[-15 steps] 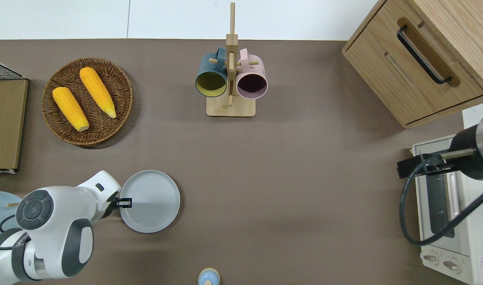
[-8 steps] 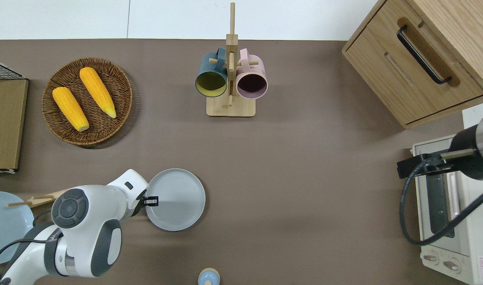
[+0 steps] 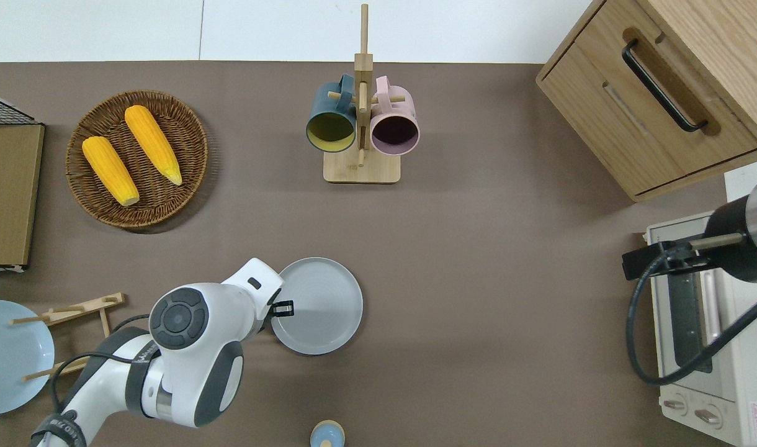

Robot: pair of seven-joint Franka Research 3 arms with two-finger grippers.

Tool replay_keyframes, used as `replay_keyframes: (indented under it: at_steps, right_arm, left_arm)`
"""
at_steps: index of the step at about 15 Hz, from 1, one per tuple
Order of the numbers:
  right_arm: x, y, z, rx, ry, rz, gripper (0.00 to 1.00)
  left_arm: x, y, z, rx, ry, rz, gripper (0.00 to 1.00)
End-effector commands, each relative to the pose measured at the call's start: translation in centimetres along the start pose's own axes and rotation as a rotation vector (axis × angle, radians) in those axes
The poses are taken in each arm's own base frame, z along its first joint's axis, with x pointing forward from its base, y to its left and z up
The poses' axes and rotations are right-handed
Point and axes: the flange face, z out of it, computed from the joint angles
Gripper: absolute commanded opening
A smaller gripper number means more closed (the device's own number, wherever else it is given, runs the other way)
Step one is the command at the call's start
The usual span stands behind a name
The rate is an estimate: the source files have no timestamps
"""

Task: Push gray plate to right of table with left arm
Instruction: 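Push the gray plate with the left gripper away from the basket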

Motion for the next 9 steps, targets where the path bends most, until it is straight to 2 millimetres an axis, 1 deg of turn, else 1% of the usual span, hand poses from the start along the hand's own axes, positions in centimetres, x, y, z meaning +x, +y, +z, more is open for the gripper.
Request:
replay_keyframes:
  at_steps: [1,4,8,9]
  right_arm:
    - [-0.3,0.1,-0.4,0.004,-0.004,0.015,0.983]
    - [-0.3,0.1,-0.4,0.004,-0.004,0.015,0.983]
    - [-0.3,0.1,-0.4,0.004,-0.004,0.013,0.983]
    - [-0.3,0.1,-0.4,0.004,-0.004,0.015,0.983]
  left_arm:
    - [-0.4,4.7,2.9,0.003,-0.024,-0.045,0.0]
    - [-0.6,7.9,3.1,0.004,-0.02,-0.073,0.0]
    - [-1.3,11.3,3.5,0.004,-0.018,-0.097,0.0]
    - [-1.4,11.8,3.6,0.006,-0.016,-0.101,0.0]
